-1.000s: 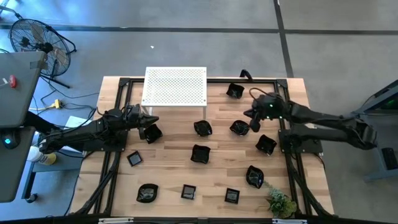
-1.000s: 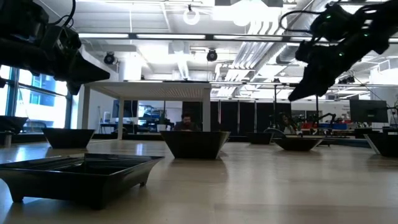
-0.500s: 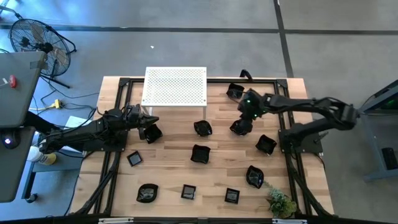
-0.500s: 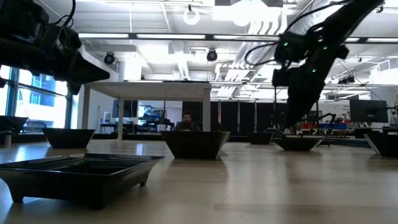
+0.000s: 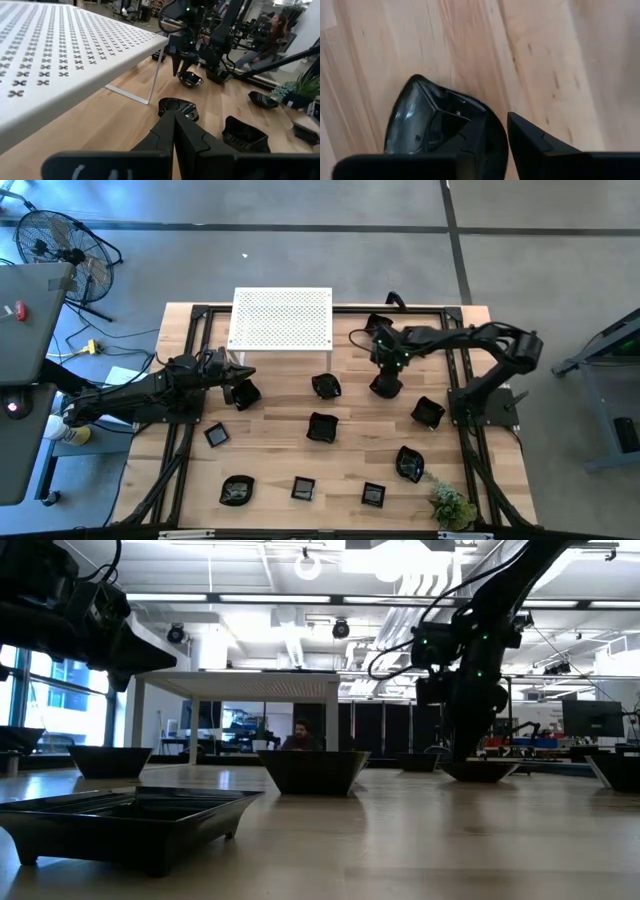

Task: Pick & Place Mini shaped plates
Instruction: Put the black leaf-shaped plate on the shelf

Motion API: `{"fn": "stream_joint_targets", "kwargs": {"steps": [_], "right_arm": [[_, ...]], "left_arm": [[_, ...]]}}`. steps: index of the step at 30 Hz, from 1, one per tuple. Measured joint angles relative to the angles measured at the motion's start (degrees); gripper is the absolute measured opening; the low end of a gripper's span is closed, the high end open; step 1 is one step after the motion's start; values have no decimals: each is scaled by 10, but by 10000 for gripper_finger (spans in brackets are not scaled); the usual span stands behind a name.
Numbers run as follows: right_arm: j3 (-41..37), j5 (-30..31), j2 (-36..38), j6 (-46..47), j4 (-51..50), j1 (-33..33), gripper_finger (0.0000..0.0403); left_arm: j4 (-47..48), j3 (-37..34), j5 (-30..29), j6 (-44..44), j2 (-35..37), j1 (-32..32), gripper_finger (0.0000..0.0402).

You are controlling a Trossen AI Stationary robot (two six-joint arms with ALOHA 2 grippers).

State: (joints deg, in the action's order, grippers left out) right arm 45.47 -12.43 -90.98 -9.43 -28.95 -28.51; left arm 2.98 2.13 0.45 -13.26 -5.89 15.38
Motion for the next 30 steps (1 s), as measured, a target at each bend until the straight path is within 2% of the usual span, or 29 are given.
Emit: {"fn": "stream_joint_targets", "kwargs": {"steps": [10, 21, 30], "right_arm": [[4, -24, 2, 10, -3, 0, 4], [11, -52, 14, 25, -38, 0, 3], [107, -46, 14, 11, -121, 0, 2]], "left_arm": [[0, 0, -3, 14, 0, 0, 1], [-2, 0, -9, 14, 0, 0, 1], [-3, -1, -13, 14, 0, 0, 1]]}}
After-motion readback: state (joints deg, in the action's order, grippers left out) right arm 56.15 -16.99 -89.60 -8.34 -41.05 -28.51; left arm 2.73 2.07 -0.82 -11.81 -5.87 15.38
